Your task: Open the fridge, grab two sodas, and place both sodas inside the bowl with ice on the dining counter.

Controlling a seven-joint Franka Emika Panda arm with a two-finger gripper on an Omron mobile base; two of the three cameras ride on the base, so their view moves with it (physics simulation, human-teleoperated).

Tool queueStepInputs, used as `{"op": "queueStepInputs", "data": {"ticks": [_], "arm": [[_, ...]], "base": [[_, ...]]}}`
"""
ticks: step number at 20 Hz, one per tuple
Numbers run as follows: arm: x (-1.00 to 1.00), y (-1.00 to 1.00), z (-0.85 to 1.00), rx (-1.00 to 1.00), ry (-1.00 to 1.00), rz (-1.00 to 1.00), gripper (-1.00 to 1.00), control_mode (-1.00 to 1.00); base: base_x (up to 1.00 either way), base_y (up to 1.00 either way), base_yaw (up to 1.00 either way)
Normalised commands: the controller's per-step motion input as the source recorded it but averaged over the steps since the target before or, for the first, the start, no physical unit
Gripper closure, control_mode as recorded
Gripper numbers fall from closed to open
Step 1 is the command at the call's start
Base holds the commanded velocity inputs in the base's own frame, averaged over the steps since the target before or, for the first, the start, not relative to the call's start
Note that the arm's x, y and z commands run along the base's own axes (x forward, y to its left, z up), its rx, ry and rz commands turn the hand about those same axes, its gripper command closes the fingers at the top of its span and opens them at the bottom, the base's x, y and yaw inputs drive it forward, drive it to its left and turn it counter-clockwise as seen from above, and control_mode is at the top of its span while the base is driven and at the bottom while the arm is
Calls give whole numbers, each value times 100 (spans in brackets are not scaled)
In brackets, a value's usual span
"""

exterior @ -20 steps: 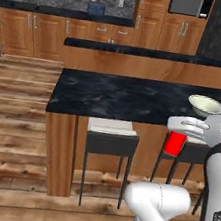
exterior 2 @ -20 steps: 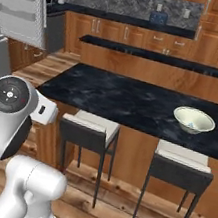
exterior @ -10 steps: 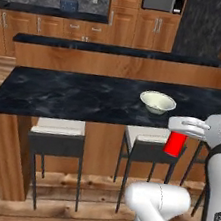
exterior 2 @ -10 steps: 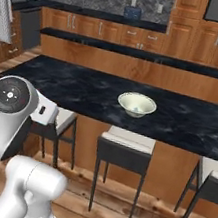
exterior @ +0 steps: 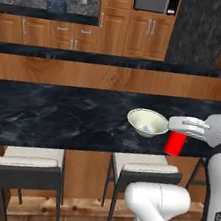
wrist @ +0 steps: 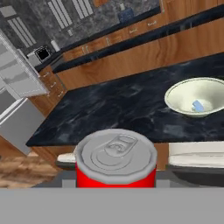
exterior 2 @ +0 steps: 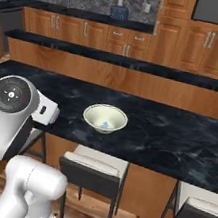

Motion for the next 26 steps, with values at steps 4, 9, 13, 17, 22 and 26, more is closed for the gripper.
{"op": "queueStepInputs", "data": {"ticks": [4,9,13,17,22,26], "arm": [[0,0,0,0,0,0,100,100],[0,0,0,0,0,0,100,100],[12,-3,-23,-3,6,0,100,-100],[54,-47,-7,0,10,8,100,-100],[38,-56,0,0,10,17,100,-100],[45,-31,-18,-5,16,18,100,-100]], "base": [[81,-34,-2],[77,-35,-1],[0,0,0],[0,0,0],[0,0,0],[0,0,0]]}}
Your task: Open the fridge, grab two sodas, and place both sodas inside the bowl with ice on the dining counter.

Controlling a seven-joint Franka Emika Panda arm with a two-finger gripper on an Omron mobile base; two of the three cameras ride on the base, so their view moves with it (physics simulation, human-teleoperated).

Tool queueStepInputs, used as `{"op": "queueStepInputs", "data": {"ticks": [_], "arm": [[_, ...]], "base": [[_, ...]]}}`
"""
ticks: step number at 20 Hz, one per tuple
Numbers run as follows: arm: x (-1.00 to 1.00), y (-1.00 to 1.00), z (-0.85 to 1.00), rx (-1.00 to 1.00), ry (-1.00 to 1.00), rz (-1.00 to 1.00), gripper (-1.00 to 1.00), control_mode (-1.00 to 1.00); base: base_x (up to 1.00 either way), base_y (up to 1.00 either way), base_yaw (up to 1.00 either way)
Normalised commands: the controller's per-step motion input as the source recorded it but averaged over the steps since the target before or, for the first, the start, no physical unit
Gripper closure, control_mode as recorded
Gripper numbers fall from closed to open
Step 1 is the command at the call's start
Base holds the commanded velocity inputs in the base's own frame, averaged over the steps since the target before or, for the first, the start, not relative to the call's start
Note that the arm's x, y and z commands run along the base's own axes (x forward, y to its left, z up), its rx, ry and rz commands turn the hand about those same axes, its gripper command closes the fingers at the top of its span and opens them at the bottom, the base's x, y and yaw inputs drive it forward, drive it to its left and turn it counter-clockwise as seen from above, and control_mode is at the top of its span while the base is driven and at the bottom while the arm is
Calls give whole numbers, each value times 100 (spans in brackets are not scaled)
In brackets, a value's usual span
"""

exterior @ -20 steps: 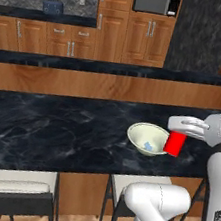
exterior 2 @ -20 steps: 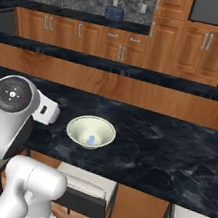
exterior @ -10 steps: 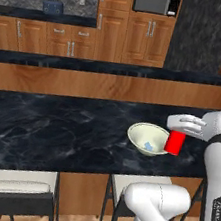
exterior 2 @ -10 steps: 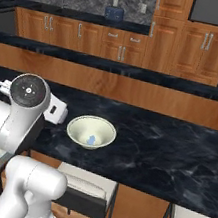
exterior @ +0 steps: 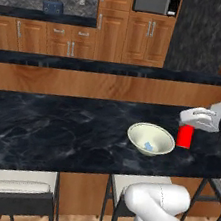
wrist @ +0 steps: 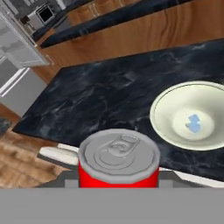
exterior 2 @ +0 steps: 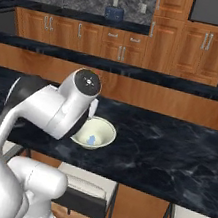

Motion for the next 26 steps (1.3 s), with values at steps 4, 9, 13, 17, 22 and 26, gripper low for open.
{"op": "queueStepInputs", "data": {"ticks": [4,9,13,17,22,26], "arm": [[51,-2,-24,-15,10,19,100,-100],[35,0,-22,-23,0,21,100,-100],[23,0,-38,-23,-2,26,100,-100],[18,0,-44,-18,-4,25,100,-100],[30,0,-33,-10,0,13,100,-100],[36,0,-34,-2,2,7,100,-100]], "base": [[0,0,0],[0,0,0],[0,0,0],[0,0,0],[0,0,0],[0,0,0]]}}
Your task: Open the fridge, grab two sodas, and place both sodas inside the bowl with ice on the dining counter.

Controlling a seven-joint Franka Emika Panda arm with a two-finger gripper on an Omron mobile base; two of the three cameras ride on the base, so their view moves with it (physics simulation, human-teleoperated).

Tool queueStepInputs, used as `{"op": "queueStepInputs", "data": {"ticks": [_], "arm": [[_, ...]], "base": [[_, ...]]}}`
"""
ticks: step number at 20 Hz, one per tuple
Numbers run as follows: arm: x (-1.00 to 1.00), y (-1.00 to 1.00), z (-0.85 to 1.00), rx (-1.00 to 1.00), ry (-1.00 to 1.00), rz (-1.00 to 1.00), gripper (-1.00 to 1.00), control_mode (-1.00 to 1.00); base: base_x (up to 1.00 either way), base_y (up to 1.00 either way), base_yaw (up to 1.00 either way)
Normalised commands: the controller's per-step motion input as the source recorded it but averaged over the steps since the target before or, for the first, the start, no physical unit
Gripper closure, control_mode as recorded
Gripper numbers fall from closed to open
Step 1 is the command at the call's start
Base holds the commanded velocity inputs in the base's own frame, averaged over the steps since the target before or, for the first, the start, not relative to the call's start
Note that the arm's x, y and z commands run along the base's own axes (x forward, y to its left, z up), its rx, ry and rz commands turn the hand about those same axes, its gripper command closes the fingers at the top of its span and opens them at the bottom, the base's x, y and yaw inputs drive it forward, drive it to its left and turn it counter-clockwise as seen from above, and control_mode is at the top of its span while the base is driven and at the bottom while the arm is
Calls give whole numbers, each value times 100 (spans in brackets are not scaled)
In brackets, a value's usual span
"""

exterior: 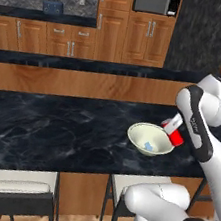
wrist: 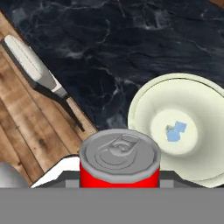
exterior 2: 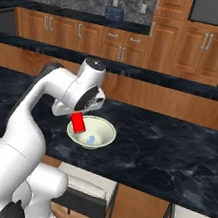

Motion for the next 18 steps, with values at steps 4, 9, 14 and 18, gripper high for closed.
{"op": "queueStepInputs", "data": {"ticks": [4,9,14,18], "arm": [[35,0,-34,-1,3,6,100,-100],[35,-1,-30,-2,3,4,100,-100],[42,-4,-19,0,5,3,100,-100],[37,-3,-26,0,4,3,100,-100]], "base": [[0,0,0],[0,0,0],[0,0,0],[0,0,0]]}}
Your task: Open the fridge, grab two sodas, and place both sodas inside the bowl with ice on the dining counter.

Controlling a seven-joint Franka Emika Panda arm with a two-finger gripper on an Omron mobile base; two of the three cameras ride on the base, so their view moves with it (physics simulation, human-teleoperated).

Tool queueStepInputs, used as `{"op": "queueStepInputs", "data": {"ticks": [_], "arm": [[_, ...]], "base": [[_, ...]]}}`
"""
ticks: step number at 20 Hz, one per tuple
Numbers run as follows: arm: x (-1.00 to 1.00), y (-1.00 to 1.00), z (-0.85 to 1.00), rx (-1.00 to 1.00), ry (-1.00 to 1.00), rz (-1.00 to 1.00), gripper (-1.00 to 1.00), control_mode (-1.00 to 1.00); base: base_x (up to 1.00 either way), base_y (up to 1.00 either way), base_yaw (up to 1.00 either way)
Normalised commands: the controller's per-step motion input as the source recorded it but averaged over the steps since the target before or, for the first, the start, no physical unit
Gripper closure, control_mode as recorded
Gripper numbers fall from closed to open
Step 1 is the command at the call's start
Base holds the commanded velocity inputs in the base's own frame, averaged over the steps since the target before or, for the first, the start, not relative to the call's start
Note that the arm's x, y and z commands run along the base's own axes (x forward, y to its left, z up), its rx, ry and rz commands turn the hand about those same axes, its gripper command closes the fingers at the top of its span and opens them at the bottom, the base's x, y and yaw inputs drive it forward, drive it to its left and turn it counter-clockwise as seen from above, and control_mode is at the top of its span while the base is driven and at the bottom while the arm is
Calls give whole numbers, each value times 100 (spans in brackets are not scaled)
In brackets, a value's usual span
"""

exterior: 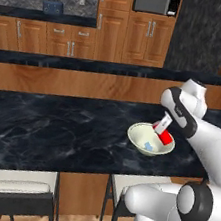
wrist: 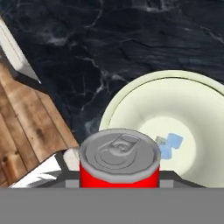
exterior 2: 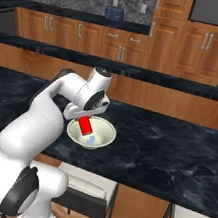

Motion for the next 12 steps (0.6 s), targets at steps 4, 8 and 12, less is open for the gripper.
{"op": "queueStepInputs", "data": {"ticks": [4,8,12], "arm": [[33,-3,-31,0,3,3,100,-100],[24,-9,-34,0,0,4,100,-100],[20,-11,-32,0,0,4,100,-100]], "base": [[0,0,0],[0,0,0],[0,0,0]]}}
